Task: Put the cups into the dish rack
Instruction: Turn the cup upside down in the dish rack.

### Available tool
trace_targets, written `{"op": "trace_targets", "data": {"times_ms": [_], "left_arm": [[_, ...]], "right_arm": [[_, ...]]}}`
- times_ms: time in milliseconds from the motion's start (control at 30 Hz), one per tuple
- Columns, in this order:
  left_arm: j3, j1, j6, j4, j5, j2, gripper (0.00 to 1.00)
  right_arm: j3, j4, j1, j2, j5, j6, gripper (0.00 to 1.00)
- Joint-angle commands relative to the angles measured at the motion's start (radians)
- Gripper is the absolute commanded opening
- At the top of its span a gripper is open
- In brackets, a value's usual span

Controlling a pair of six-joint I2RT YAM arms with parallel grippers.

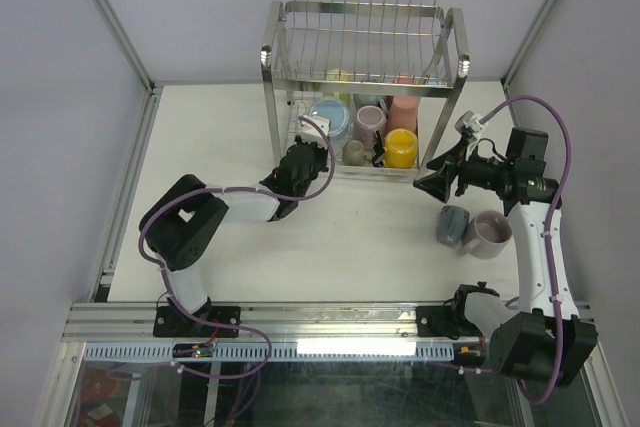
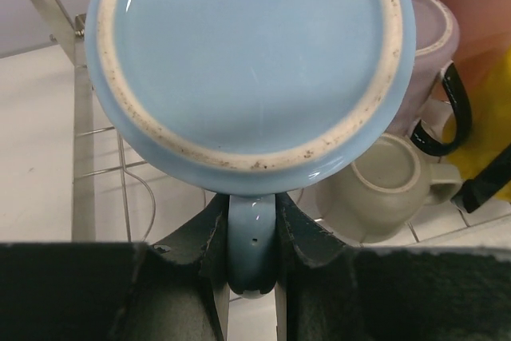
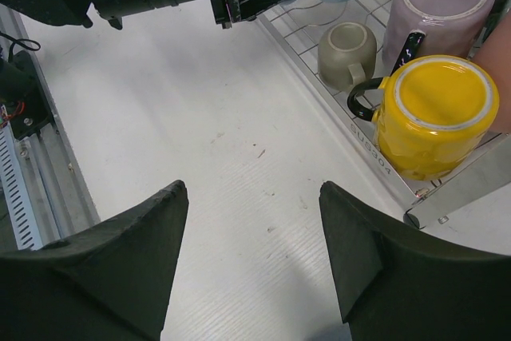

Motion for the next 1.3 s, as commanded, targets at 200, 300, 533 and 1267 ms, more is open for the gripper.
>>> {"op": "trace_targets", "data": {"times_ms": [200,300,533,1267], "left_arm": [[0.154,0.026,0.024,0.093,0.024,0.034,0.00],[0.178,0.033,0.023,0.076,0.031,0.055,0.00],[0.226,0.046,0.021,0.036,0.047,0.090,0.00],[0.318,0.068,-0.001,-0.059,0.109,0.156,0.00]], "right_arm": [[0.011,0.004,-0.005,-0.002,-0.002,-0.019,0.70],[0.011,0.003,-0.006,-0.002,-0.001,-0.021,0.70],[0.012,0.001,-0.005,-0.002,-0.001,-0.023,0.70],[0.016,-0.006,-0.004,0.004,-0.006,-0.027,0.69]]}}
